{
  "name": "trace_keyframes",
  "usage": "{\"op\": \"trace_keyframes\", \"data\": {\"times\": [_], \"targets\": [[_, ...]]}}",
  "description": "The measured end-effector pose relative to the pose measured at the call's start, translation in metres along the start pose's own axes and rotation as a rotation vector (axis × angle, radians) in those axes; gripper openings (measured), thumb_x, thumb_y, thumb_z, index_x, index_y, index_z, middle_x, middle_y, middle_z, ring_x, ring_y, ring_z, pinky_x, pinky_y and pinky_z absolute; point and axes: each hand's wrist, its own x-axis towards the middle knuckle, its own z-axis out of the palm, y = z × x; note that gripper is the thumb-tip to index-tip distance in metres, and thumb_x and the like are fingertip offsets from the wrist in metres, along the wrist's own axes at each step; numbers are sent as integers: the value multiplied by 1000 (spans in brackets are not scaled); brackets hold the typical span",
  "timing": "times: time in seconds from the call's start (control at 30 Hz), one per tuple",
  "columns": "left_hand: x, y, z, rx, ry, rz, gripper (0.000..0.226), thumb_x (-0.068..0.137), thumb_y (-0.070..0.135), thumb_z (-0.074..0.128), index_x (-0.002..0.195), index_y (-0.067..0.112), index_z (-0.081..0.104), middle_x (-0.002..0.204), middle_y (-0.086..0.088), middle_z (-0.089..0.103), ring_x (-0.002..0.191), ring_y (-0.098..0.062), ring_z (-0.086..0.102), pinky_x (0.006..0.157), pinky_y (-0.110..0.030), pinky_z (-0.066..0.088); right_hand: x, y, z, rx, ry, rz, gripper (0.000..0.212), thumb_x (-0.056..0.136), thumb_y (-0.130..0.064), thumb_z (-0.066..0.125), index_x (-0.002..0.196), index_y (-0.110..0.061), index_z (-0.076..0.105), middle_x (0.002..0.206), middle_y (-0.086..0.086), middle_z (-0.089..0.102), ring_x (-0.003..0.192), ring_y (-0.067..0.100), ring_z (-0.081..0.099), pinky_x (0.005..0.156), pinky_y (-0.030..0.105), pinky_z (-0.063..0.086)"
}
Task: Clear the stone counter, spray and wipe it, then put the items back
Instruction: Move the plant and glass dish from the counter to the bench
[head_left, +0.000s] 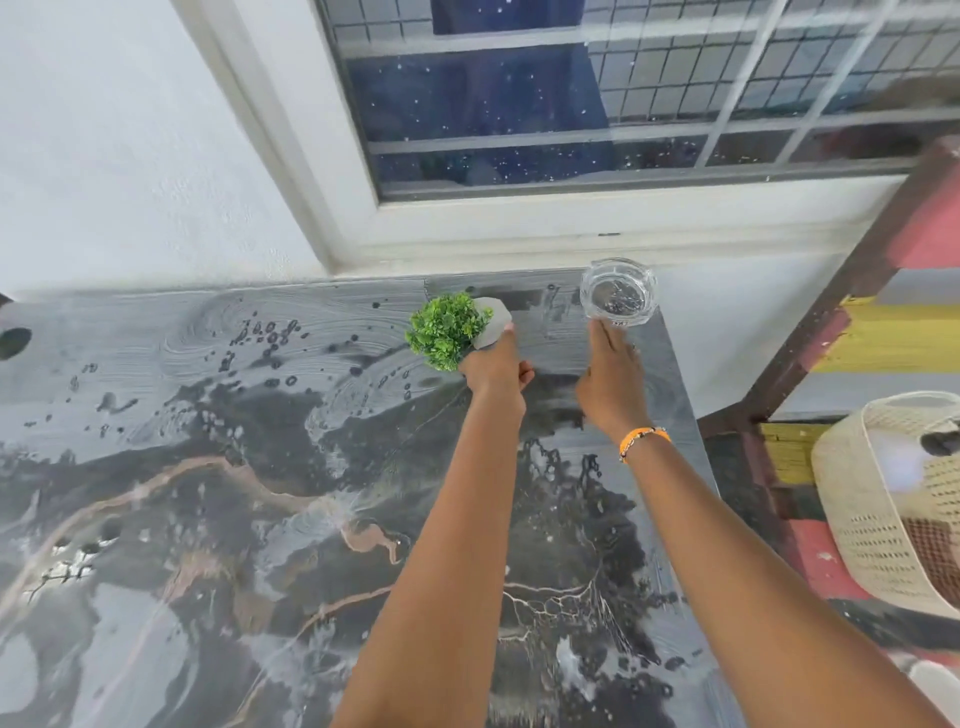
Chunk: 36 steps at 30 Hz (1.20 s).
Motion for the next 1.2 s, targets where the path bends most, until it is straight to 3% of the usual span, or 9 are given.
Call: {"op": "trace_keyframes", "data": {"times": [0.17, 0.3, 0.43, 0.57, 0.73, 0.87, 0.93, 1.07, 1.2], "targets": [[18, 10, 6, -83, 92, -1, 46, 89, 29, 59, 122, -1, 48, 57, -4, 45, 44, -12, 39, 42, -22, 36, 21, 6, -4, -123, -57, 35, 70, 88, 6, 37, 149, -10, 6, 159, 4, 2, 146, 25, -4, 119, 44, 0], [24, 14, 6, -64, 136, 21, 36, 89, 31, 59, 108, 1, 53, 55, -4, 45, 42, -13, 37, 40, -23, 33, 28, 10, -3, -124, 87, 25, 52, 87, 2, 41, 138, -8, 36, 145, 11, 38, 138, 30, 26, 117, 44, 14], [24, 12, -1, 14, 122, 72, 31, 82, 30, 68, 94, 4, 57, 64, -6, 53, 45, -14, 42, 42, -25, 34, 28, 15, -4, 22, 299, 83, 23, 90, -9, 44, 106, -12, 61, 113, 7, 61, 114, 29, 47, 97, 36, 30], [24, 4, -11, 152, 110, 163, 42, 69, 28, 78, 101, 9, 60, 96, -11, 66, 87, -29, 62, 72, -39, 50, 26, 23, -8, 276, 435, 259, 24, 87, -9, 53, 110, -4, 48, 116, 16, 52, 104, 34, 52, 78, 35, 39], [16, -6, -19, 354, 28, 380, 33, 68, 14, 79, 83, 20, 50, 70, 6, 48, 69, -14, 48, 58, -23, 36, 35, 30, -14, 390, 292, 481, 32, 86, -24, 55, 112, -6, 48, 104, 17, 63, 90, 37, 62, 68, 33, 44], [8, -15, -24, 480, 43, 505, 45, 63, 16, 83, 100, 17, 58, 93, 3, 65, 81, -11, 59, 71, -25, 46, 46, 30, -17, 624, 246, 580, 12, 76, -18, 54, 77, -15, 42, 57, 6, 62, 55, 22, 65, 55, 29, 46], [5, -20, -24, 506, 51, 536, 48, 62, 17, 84, 103, 15, 59, 93, 4, 65, 80, -9, 60, 73, -24, 46, 45, 32, -20, 658, 243, 590, 25, 77, -15, 54, 66, -19, 33, 40, -3, 52, 39, 11, 59, 46, 25, 38], [-10, -32, -24, 543, 41, 542, 45, 61, 19, 83, 100, 12, 61, 90, 1, 68, 80, -12, 63, 73, -25, 49, 16, 50, -24, 656, 261, 581, 24, 77, -20, 54, 62, -13, 36, 56, 7, 52, 34, 5, 58, 36, 19, 29], [-42, -55, -14, 575, -31, 565, 36, 63, 16, 82, 90, 16, 59, 76, 7, 63, 70, -6, 59, 67, -21, 48, -32, 75, -37, 719, 337, 606, 17, 77, -21, 55, 74, -7, 46, 65, 18, 63, 33, 1, 54, 44, 23, 38]]}}
